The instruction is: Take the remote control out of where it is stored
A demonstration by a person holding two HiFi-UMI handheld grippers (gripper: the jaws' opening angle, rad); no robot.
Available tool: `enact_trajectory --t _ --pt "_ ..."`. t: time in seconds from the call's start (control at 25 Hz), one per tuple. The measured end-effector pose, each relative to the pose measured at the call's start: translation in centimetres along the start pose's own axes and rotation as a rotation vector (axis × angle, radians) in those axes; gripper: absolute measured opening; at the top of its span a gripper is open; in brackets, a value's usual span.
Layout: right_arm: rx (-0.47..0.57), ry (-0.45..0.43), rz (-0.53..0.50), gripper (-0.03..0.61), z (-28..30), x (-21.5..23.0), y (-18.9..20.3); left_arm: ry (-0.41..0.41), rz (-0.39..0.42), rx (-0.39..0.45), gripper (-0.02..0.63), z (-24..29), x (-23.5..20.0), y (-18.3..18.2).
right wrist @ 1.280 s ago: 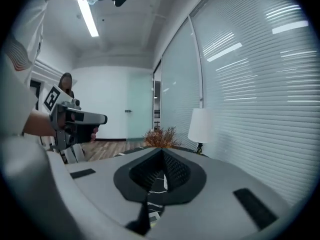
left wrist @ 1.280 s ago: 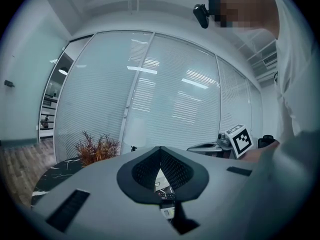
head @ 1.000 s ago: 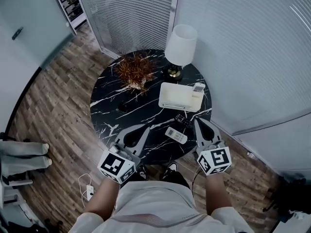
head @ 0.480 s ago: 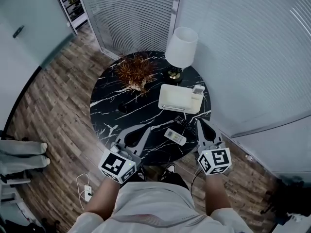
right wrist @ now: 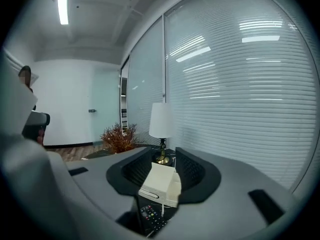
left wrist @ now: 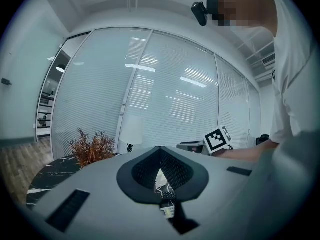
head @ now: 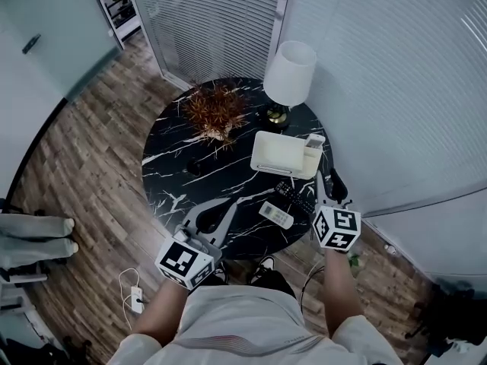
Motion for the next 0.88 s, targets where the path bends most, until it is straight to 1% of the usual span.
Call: enact_trajectory --t 0.04,0.16,0.28,0.4,0.52,0.72,0.88 --pt "-0.007 0.002 0.011 0.145 0.7 0.2 0.2 -0.004 -0.002 -0.002 0.009 0.0 -0.1 0.1" --pt "-0.022 0.026 0.036 0.169 2.6 1.1 0.6 -0.015 -0.005 -0.005 0.009 0.2 -0.4 0.1" --pt "-0.049 0.055 0.049 0.209 4.8 2.0 1.6 -0.028 -0.009 -0.016 0.008 0.3 -0.7 0.4" --pt "-0.076 0.103 0.086 0.243 7.3 3.2 2.8 -0.042 -0.012 -0.036 0.009 0.6 -1.2 0.7" --pt "-0.091 0.151 0.108 0.259 10.0 4.2 4.0 -0.057 -0.019 -0.056 0.009 0.8 -1.6 1.1" --pt "-0.133 0.184 0.124 0.272 13.6 4.6 6.2 -0.079 -0.033 -0.084 0.009 1.3 -2.5 1.9" --pt "-0.158 0.21 0.158 0.278 15.5 5.4 7.8 -0.093 -0.039 -0.103 0.009 1.9 -3.0 2.1"
Point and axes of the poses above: the fingertips, and each gripper's own axes: z forward along the fingers, x to its right, y out of its underside, the point moved 5 cm from there along -z, backward along the fingers, and after that the axes turned 1 degree about x, right-handed, at the moved point
